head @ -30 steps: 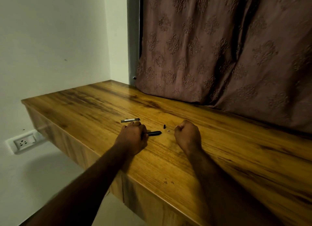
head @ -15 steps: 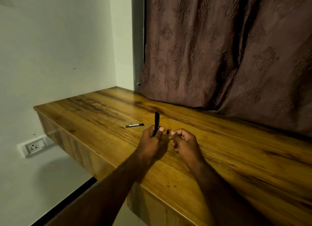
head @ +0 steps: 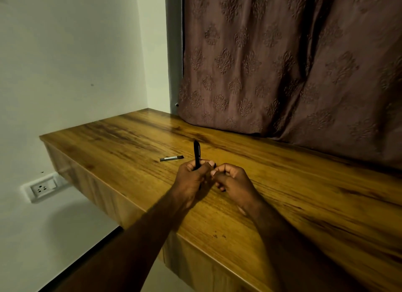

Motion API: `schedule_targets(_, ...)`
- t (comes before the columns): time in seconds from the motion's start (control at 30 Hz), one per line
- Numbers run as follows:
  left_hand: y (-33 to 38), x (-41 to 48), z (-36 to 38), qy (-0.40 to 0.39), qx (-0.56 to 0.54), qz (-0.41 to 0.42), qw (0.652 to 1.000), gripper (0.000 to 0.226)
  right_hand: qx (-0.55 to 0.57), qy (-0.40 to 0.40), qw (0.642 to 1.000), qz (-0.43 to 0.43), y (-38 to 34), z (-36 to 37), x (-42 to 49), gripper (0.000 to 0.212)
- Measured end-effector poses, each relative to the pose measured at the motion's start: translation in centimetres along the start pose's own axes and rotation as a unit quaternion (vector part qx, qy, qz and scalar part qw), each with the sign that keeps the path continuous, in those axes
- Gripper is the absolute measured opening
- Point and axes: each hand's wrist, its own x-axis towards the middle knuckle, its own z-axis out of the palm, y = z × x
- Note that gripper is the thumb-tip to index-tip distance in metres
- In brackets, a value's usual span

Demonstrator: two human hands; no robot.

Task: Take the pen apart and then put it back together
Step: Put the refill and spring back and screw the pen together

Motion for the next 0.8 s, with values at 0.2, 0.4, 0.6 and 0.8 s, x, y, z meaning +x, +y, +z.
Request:
schedule_targets(0.2,0.1,0.1,0.4,0.032,0.074,0.028,0.996,0.026,0.063,0.015,0.998,0.022,-0.2,-0.5,0.2,0.009)
schedule_targets(0.4,-0.3,1.1,-2.0,0.086,0.348,0.201,0.912,0.031,0.245,0.049,0.964,0.094,-0.5,-1.8,0.9,0.007)
schedule_targets(0.6,-0.2,1.4,-5.0,-0.002,0.538,0.265,0.8,0.035,0.283,0.06,0.951,0.11,-0.4,-2.0,1.4,0.008)
schedule_targets(0.8,-0.9,1.8,-5.0,-0.044,0.633,0.312,0.707,0.036,0.304,0.046,0.946,0.102,-0.3,-2.3,1.3,0.008)
